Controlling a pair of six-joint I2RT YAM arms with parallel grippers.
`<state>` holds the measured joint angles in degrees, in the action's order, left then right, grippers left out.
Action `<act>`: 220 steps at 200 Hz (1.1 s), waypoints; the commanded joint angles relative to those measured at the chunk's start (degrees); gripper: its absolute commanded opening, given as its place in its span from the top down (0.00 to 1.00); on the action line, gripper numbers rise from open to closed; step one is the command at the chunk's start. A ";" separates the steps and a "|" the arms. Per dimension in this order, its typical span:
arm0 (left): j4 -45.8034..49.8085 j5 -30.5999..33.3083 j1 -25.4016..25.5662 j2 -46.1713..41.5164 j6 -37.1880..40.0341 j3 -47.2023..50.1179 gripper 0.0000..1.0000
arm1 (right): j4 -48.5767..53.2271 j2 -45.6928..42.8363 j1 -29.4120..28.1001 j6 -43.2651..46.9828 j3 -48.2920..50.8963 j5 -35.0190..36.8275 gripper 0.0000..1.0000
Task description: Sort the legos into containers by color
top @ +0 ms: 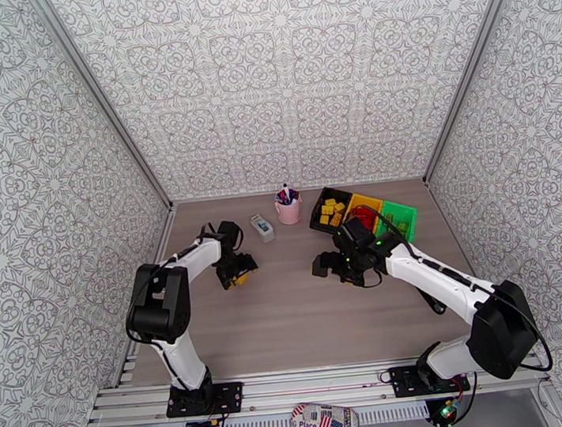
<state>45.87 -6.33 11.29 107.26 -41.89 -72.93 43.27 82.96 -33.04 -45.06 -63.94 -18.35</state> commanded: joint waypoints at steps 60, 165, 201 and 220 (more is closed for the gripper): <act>3.93 -0.47 0.90 4.90 3.70 -4.10 0.45 | -1.43 2.47 -0.19 -0.92 -1.10 2.21 0.06; -9.53 -15.11 11.50 2.46 -2.63 -11.62 0.65 | 5.21 -5.61 11.15 0.80 1.31 7.41 0.07; -18.68 -19.72 15.77 8.42 -11.78 -19.96 0.64 | 6.64 -8.31 13.95 1.38 2.39 8.43 0.07; -22.13 -20.50 17.77 12.78 -16.04 -25.53 0.63 | 6.69 -8.60 15.62 1.05 3.55 7.65 0.07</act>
<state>32.51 -22.65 26.85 114.98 -49.74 -92.16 47.88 75.26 -19.31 -44.53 -62.39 -11.31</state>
